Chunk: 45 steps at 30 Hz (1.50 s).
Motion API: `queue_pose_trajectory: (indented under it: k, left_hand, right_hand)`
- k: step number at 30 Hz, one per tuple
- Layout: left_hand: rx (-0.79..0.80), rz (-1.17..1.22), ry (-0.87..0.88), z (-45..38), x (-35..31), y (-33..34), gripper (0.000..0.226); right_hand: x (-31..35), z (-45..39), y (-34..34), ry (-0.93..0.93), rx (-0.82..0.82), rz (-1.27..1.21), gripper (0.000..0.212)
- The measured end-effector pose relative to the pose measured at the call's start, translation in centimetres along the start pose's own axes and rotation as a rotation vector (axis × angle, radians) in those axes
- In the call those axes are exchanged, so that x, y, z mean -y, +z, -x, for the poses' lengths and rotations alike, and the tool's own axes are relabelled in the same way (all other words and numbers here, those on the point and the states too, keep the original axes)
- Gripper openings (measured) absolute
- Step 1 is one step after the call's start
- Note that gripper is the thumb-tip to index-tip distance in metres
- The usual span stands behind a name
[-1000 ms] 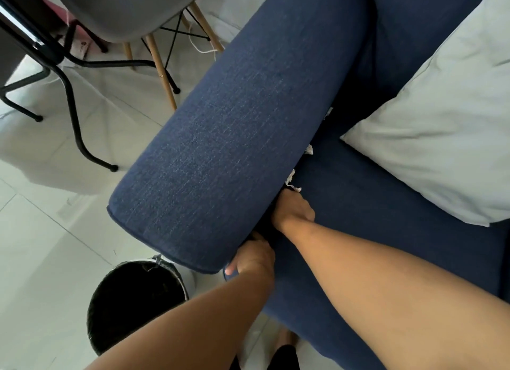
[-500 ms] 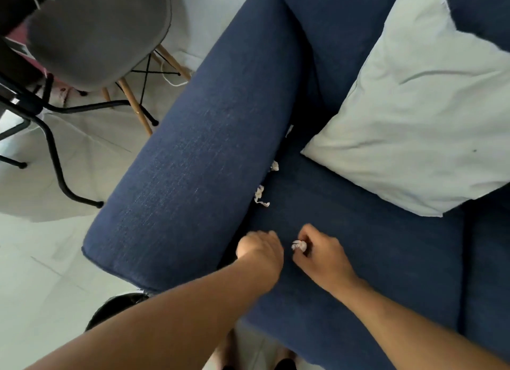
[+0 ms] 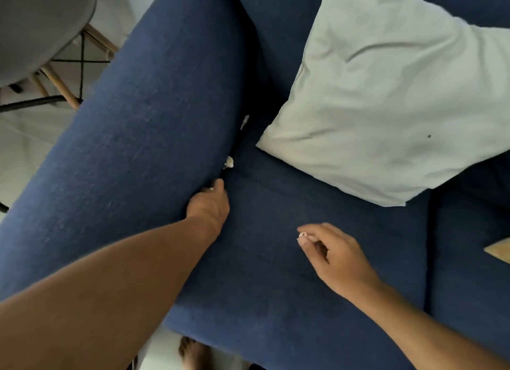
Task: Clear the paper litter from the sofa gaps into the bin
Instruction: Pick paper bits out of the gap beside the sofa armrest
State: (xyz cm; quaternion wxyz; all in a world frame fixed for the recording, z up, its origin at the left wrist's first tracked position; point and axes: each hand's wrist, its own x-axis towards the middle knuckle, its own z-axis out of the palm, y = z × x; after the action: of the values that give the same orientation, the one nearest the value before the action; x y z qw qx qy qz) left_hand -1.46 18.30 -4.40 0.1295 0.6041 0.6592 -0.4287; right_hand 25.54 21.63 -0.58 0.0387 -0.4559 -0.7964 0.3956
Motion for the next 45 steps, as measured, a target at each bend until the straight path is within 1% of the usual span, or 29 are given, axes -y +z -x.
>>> queue_pose_trajectory:
  k: [3, 8, 10, 12, 14, 16, 18, 21, 23, 24, 27, 29, 33, 34, 37, 40, 43, 45]
  left_hand:
    - [0.052, -0.037, -0.002, -1.0, -0.4, 0.5, 0.065]
    - [0.025, -0.058, 0.016, -2.5, -0.6, 1.1, 0.064]
    - [0.033, -0.049, 0.029, -2.9, -0.7, 1.3, 0.062]
    - [0.058, -0.039, 0.060, -3.1, -1.0, 1.7, 0.058]
    - [0.094, -0.017, 0.087, -2.5, -1.5, 2.2, 0.054]
    - [0.124, 0.092, 0.076, -1.5, -1.8, 2.7, 0.059]
    - [0.150, 0.227, 0.059, 0.2, -1.8, 2.8, 0.065]
    - [0.136, 0.330, 0.084, 2.8, -1.3, 3.2, 0.068]
    - [0.118, 0.375, 0.120, 4.4, -0.9, 3.6, 0.075]
    - [0.112, 0.396, 0.128, 5.0, -0.6, 3.7, 0.074]
    - [0.097, 0.432, 0.131, 6.5, 0.2, 3.5, 0.060]
    - [0.090, 0.456, 0.116, 7.1, 0.7, 3.3, 0.052]
    - [0.074, 0.499, 0.099, 7.3, 1.5, 2.5, 0.049]
    - [0.071, 0.503, 0.099, 7.2, 1.8, 2.2, 0.052]
    - [0.046, 0.493, 0.103, 6.6, 2.4, 0.9, 0.059]
    - [-0.002, 0.575, 0.059, 5.4, 3.0, -0.9, 0.057]
    - [-0.066, 0.729, 0.031, 3.8, 3.6, -2.8, 0.051]
    - [-0.118, 0.800, 0.035, 2.6, 3.9, -3.9, 0.045]
  right_hand:
    - [1.7, -4.0, -0.4, -0.083, -0.032, 0.004, 0.024]
    - [5.1, -12.9, 1.0, -0.162, -0.050, 0.053, 0.037]
    - [6.4, -16.4, 2.2, -0.159, -0.050, 0.097, 0.040]
    - [7.5, -19.4, 3.4, -0.134, -0.002, 0.148, 0.040]
    - [8.4, -21.7, 4.5, -0.104, 0.058, 0.203, 0.033]
    - [9.3, -23.7, 5.8, -0.058, 0.117, 0.300, 0.025]
    - [9.8, -25.3, 7.0, 0.039, 0.171, 0.412, 0.023]
    - [10.2, -26.2, 8.8, 0.178, 0.263, 0.529, 0.019]
    - [10.2, -26.3, 9.9, 0.224, 0.301, 0.535, 0.024]
    - [10.3, -26.3, 10.4, 0.237, 0.314, 0.537, 0.027]
    - [10.5, -25.8, 11.5, 0.254, 0.323, 0.571, 0.034]
    - [10.7, -25.1, 12.1, 0.264, 0.266, 0.602, 0.030]
    - [10.4, -23.1, 12.4, 0.274, 0.198, 0.574, 0.017]
    - [10.2, -22.5, 12.0, 0.268, 0.172, 0.540, 0.016]
    - [9.3, -19.2, 10.1, 0.229, 0.086, 0.379, 0.024]
    - [8.2, -14.1, 8.0, 0.196, 0.008, 0.218, 0.021]
    - [7.0, -7.7, 6.0, 0.266, -0.035, 0.116, 0.020]
    - [6.6, -3.1, 4.8, 0.364, -0.080, 0.024, 0.025]
